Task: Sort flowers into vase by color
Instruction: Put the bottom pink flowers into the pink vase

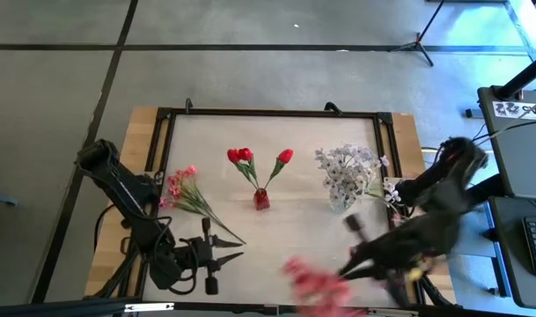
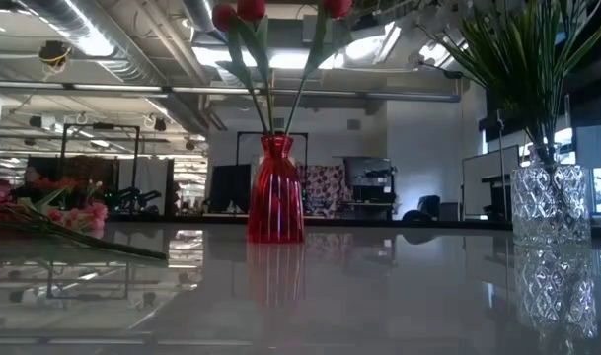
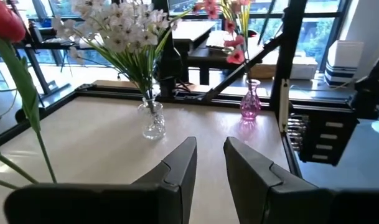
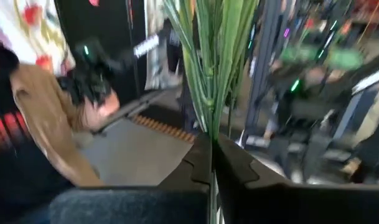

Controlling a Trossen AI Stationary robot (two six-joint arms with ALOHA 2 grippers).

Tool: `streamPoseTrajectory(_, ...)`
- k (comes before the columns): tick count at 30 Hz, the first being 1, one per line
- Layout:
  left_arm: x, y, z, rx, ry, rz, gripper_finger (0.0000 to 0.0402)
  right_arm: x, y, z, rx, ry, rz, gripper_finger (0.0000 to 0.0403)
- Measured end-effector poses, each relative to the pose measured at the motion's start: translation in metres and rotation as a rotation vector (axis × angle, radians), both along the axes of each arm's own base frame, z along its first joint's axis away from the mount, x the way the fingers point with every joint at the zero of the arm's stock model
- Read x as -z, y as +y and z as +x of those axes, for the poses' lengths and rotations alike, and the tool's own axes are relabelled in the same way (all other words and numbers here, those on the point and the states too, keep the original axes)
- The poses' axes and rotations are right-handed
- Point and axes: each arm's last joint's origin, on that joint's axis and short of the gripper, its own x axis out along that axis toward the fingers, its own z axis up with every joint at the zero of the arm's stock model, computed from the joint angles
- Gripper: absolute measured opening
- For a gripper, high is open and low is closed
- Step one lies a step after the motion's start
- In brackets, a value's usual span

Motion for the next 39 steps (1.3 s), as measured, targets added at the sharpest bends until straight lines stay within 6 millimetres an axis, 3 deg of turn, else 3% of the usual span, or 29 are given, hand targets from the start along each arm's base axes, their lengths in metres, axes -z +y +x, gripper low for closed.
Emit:
streamPoseTrajectory(5, 0.000, 0.005, 0.005, -0.017, 0.000, -0.002, 0.0082, -0.027, -0.027, -0.060, 0.065, -0.054, -0.043, 0.0004)
streamPoseTrajectory(12, 0.000, 0.019, 0.018, -0.074, -0.003, -0.007, 0.0082, -0.045, -0.091, -0.123, 0.288, -0.073, -0.068, 0.0004)
streamPoseTrajectory(18, 0.000, 0.039, 0.035, -0.135, 0.000, -0.013, 0.0082, -0.039, -0.150, -0.160, 0.344, -0.082, -0.028, 0.0002)
streamPoseTrajectory(25, 0.000, 0.056, 0.048, -0.162, 0.003, -0.044, 0.0082, -0.026, -0.219, -0.193, 0.136, -0.078, 0.160, 0.0002)
streamPoseTrajectory(31, -0.006, 0.060, 0.052, -0.178, -0.053, -0.099, 0.0082, -0.015, -0.242, -0.209, -0.155, -0.091, 0.197, 0.0002)
streamPoseTrajectory(39, -0.015, 0.062, 0.056, -0.191, -0.150, -0.196, 0.0082, 0.024, -0.239, -0.216, -0.416, -0.023, 0.159, 0.0001)
